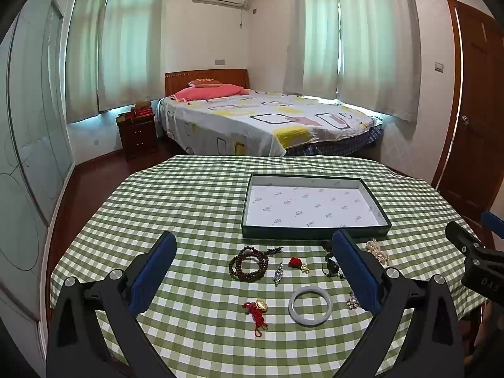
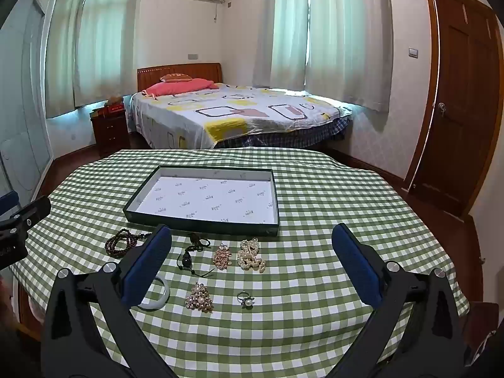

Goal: Organize jewelry

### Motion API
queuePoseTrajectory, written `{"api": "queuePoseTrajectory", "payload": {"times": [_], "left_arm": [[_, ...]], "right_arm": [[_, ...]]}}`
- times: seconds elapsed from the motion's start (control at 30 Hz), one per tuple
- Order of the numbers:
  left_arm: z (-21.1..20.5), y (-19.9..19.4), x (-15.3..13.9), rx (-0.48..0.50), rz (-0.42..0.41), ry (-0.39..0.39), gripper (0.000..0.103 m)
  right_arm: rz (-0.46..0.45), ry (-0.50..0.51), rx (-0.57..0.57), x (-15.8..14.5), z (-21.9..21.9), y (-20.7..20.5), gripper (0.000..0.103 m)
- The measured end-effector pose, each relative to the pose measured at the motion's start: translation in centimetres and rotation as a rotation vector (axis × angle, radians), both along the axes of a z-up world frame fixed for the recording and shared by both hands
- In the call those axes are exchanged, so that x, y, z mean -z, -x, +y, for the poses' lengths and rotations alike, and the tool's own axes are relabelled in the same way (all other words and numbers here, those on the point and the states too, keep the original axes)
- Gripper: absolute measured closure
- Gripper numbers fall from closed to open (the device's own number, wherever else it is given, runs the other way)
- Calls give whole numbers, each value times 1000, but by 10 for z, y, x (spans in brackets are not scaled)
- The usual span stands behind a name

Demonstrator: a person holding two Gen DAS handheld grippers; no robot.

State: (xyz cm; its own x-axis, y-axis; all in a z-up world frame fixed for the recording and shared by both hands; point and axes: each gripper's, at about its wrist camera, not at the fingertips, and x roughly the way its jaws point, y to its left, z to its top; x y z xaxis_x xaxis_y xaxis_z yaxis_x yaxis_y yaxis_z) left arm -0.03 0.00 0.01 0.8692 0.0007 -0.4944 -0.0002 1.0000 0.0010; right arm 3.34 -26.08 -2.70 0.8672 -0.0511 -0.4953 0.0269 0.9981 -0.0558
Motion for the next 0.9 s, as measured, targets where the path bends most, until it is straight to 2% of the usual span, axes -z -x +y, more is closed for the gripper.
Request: {"api": "queuePoseTrajectory", "payload": {"times": [0.9], "left_arm": [[1,1,0,-5,7,12,7]], "right_arm": [[-11,-1,-1,-1,-1,2,4]]}}
